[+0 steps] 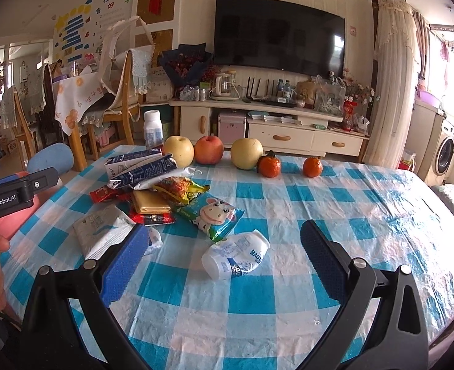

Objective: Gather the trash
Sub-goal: 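Reach left tool to grey wipes package while right tool reaches white MAGIC yogurt bag, then close left tool on grey wipes package while right tool closes on white yogurt bag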

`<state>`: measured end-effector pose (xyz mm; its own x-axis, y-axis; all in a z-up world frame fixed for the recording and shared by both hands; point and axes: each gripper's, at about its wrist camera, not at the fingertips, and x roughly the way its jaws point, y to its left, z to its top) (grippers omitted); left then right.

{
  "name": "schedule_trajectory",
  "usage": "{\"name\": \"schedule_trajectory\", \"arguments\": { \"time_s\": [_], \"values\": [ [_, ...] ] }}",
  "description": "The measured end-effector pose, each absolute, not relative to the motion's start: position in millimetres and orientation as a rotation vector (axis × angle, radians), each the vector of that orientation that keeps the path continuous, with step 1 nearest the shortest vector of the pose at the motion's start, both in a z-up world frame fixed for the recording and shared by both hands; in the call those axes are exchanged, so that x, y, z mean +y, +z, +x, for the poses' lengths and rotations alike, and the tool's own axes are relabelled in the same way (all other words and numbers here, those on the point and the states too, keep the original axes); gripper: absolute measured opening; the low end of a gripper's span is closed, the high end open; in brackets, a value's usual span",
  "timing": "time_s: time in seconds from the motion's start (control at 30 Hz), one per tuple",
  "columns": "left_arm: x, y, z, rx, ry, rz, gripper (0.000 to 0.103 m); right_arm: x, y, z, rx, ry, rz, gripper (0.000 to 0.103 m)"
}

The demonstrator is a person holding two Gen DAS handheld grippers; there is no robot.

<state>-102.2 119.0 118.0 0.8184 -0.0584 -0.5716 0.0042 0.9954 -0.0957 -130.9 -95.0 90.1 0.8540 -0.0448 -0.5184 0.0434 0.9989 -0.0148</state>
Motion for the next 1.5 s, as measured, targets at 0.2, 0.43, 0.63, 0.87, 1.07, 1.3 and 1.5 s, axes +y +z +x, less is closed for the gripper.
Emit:
{"name": "schedule_trajectory", "arguments": {
  "time_s": [0.2,0.43,0.63,0.87,1.07,1.3,1.5],
  "values": [
    [108,95,-90,0.703,-0.105,-0.058,0.099,-113,73,-107,0.644,0.001,0.066,0.099],
    [104,74,-75,0.804,-0.149,-0.129,0.099,-116,61,-83,0.708,0.147,0.140,0.099],
    [113,56,-61,0.891,-0.149,-0.303,0.099,-128,55,-65,0.745,0.185,0.220,0.080],
    [120,39,-46,0.971,-0.162,-0.521,0.099,-129,48,-45,0.788,0.206,0.245,0.079],
    [107,30,-26,1.026,-0.110,-0.529,0.099,-133,42,-26,0.819,0.185,0.234,0.082],
    [87,30,0,1.056,-0.022,-0.336,0.099,-135,34,-5,0.876,0.192,0.193,0.091],
    [74,30,17,1.072,0.017,-0.173,0.099,-131,26,7,0.899,0.185,0.080,0.093]
  ]
}}
